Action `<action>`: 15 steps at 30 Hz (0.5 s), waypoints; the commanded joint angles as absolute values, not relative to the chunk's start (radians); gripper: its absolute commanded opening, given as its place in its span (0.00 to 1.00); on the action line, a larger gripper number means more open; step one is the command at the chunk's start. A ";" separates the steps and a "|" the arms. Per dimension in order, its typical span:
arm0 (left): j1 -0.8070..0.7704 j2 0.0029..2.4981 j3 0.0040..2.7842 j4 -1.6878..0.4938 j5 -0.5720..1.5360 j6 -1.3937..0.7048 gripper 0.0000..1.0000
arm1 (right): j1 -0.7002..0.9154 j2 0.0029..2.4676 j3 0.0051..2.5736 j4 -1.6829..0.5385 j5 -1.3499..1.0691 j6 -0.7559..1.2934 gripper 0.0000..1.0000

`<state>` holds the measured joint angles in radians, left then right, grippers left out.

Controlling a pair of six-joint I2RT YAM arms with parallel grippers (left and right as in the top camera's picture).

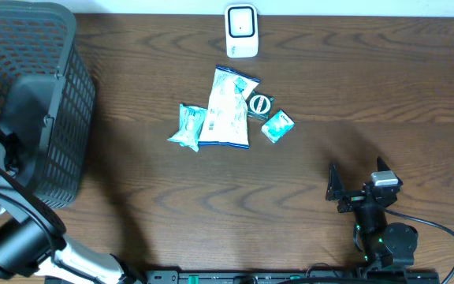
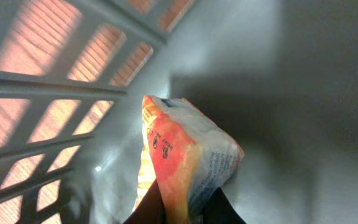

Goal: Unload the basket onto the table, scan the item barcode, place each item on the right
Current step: 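Grasp the orange-red box inside the basket with the left gripper, then carry the orange-red box to the scanner and drop it right of the items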

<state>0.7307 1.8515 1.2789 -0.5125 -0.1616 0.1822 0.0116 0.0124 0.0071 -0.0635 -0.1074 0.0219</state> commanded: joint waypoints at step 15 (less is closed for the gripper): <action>0.367 1.169 1.298 -0.309 0.471 -0.510 0.07 | 0.020 0.008 0.006 -0.067 -0.107 0.028 0.99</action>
<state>0.5034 1.1782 1.2888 -0.3069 0.3584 -0.4202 0.0116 0.0124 0.0071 -0.0635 -0.1074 0.0223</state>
